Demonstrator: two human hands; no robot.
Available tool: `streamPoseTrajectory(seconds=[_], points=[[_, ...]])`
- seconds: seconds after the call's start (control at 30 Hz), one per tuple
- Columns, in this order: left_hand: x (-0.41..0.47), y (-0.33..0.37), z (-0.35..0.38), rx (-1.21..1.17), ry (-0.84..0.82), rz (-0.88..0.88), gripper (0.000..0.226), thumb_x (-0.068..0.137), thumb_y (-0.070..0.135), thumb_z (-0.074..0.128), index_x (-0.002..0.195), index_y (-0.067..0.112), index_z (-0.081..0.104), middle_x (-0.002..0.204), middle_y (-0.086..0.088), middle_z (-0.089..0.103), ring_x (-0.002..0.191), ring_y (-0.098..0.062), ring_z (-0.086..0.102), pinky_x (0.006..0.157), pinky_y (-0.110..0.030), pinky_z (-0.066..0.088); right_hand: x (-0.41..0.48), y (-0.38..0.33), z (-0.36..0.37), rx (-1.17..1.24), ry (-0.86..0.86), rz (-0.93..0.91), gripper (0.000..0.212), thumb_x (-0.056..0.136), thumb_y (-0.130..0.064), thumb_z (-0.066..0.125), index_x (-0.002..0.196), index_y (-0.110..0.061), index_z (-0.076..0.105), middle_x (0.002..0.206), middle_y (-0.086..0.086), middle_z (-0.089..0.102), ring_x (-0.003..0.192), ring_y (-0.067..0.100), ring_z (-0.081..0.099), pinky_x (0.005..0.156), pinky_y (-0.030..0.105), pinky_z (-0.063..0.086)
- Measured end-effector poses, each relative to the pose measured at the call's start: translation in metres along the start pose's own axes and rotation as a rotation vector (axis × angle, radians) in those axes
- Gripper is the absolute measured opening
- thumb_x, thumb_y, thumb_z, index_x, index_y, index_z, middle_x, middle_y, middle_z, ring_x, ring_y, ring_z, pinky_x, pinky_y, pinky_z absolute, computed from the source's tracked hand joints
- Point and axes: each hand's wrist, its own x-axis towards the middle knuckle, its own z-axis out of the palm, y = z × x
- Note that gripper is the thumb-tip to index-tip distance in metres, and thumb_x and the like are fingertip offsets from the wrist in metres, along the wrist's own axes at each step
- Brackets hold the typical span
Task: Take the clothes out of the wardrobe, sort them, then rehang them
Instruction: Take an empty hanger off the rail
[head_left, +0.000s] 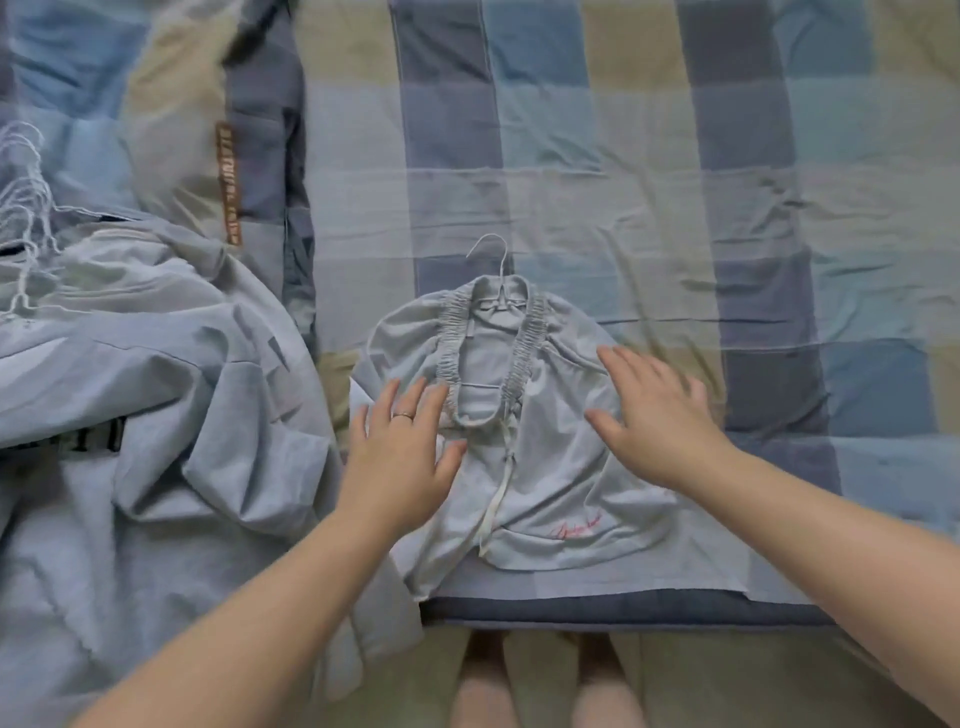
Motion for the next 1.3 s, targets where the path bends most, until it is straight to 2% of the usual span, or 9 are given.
streamPoseTrajectory(seconds=[0.27,0.53,0.73,0.87,0.97,1.03,1.1,1.17,1.3], points=[[0.138,-0.045,0.054,0.071,0.221,-0.079,0.057,0.093,0.034,0.056,0.145,0.016,0.043,0.148,-0.008,0.047,0.135,-0.033,0.04,0.104,-0.048,0.034,0.143,0.016,0.07,0.153,0.06,0.053,0.067,0.093,-0.044,0.049,0.152,-0.028,0.02,0.155,0.003,0.032,0.14,0.03,0.031,0.11,0.051,0.028],[0.216,-0.027,0.067,-0.037,0.165,-0.085,0.054,0.091,0.053,0.061,0.133,0.021,0.052,0.131,-0.01,0.054,0.12,-0.035,0.05,0.097,-0.046,0.041,0.201,0.006,0.086,0.15,0.077,0.036,0.068,0.086,-0.055,0.059,0.143,-0.025,0.039,0.137,0.008,0.044,0.13,0.034,0.04,0.104,0.049,0.039],[0.211,-0.01,0.079,-0.06,0.26,-0.105,0.027,0.091,0.036,0.063,0.113,0.021,0.065,0.12,-0.006,0.057,0.112,-0.035,0.051,0.085,-0.041,0.036,0.208,0.004,0.084,0.068,0.197,0.008,0.023,0.093,-0.039,0.055,0.107,-0.022,0.061,0.111,0.005,0.06,0.107,0.033,0.056,0.072,0.035,0.038],[0.196,-0.004,0.078,-0.073,0.417,-0.014,0.019,0.087,0.028,0.067,0.104,0.02,0.064,0.105,-0.003,0.064,0.1,-0.034,0.053,0.08,-0.041,0.032,0.193,0.015,0.084,-0.001,0.321,-0.089,0.024,0.098,-0.041,0.044,0.102,-0.025,0.062,0.097,0.001,0.065,0.093,0.032,0.062,0.061,0.034,0.037],[0.186,0.0,0.083,-0.089,0.351,0.077,0.021,0.084,0.029,0.072,0.098,0.018,0.062,0.103,-0.002,0.066,0.099,-0.034,0.055,0.082,-0.042,0.034,0.176,0.026,0.085,0.066,0.407,-0.196,0.022,0.096,-0.038,0.05,0.101,-0.023,0.066,0.101,0.0,0.065,0.094,0.031,0.062,0.066,0.038,0.049],[0.185,0.002,0.087,-0.098,0.256,0.082,0.023,0.084,0.042,0.073,0.099,0.025,0.068,0.126,0.002,0.06,0.119,-0.032,0.048,0.094,-0.041,0.03,0.171,0.03,0.089,0.118,0.393,-0.298,0.016,0.091,-0.03,0.062,0.096,-0.015,0.069,0.116,0.003,0.064,0.105,0.032,0.06,0.076,0.041,0.05],[0.187,0.001,0.089,-0.147,0.154,0.028,0.022,0.089,0.05,0.065,0.103,0.035,0.072,0.143,0.004,0.051,0.132,-0.027,0.043,0.104,-0.039,0.027,0.172,0.031,0.092,0.128,0.258,-0.332,0.018,0.089,-0.032,0.067,0.095,-0.015,0.069,0.136,0.004,0.054,0.118,0.031,0.055,0.088,0.04,0.045],[0.192,0.001,0.088,-0.234,0.069,-0.03,0.02,0.095,0.046,0.058,0.105,0.036,0.072,0.134,0.004,0.058,0.123,-0.026,0.053,0.102,-0.04,0.036,0.177,0.028,0.09,0.22,0.069,-0.29,0.028,0.093,-0.046,0.057,0.098,-0.022,0.07,0.143,-0.001,0.048,0.123,0.024,0.052,0.094,0.036,0.043],[0.197,-0.002,0.079,-0.335,0.053,-0.103,0.02,0.093,0.035,0.065,0.097,0.022,0.05,0.096,0.001,0.066,0.088,-0.024,0.058,0.072,-0.039,0.042,0.186,0.021,0.084,0.297,0.019,-0.229,0.042,0.098,-0.049,0.045,0.072,-0.02,0.06,0.087,-0.001,0.061,0.094,0.025,0.06,0.078,0.037,0.047]])
